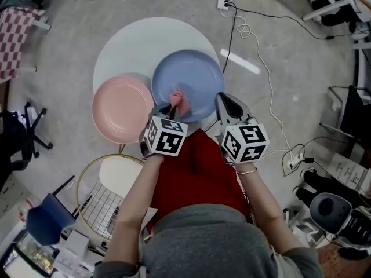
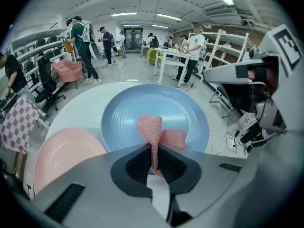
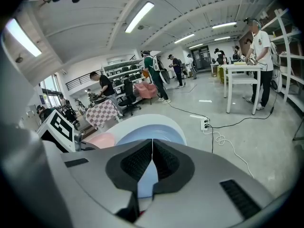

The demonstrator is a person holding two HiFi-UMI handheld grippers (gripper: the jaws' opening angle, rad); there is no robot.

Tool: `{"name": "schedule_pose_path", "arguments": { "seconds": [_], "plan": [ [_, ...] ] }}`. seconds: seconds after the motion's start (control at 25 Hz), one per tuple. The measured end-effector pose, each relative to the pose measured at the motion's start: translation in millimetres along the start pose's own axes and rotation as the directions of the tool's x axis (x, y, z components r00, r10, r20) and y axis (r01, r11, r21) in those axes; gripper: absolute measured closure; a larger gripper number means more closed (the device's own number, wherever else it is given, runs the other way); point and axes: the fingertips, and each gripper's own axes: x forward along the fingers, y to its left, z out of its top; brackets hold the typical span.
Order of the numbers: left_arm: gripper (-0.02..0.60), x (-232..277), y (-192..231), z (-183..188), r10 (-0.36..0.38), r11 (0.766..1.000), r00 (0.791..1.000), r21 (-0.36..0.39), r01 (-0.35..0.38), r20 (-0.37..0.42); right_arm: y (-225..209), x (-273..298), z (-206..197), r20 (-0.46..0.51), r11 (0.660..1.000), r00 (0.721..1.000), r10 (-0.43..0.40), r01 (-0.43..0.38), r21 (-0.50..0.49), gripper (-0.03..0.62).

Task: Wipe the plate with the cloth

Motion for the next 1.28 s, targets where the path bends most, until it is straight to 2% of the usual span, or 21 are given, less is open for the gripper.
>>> {"name": "schedule_pose_path", "arguments": {
  "seconds": [0.28, 0.8, 1.28],
  "plan": [
    [0.549, -9, 27, -2, 0.041, 0.998, 0.999, -0.040, -0.041, 0.010, 7, 4, 1, -0.001, 1.000, 1.000, 0.011, -0.011, -0.008, 0.565],
    [0.549, -23, 55, 5, 0.110, 0.994, 0.993, -0.007, -0.110, 0.036, 11, 0, 15, 0.042, 1.000, 0.999, 0.002, -0.002, -0.008, 0.565],
    [0.549, -55, 72, 43, 0.155, 0.988, 0.974, -0.012, -0.156, 0.163, 17, -12, 38, 0.106, 1.000, 0.994, -0.002, 0.005, -0.029, 0.565]
  ]
}}
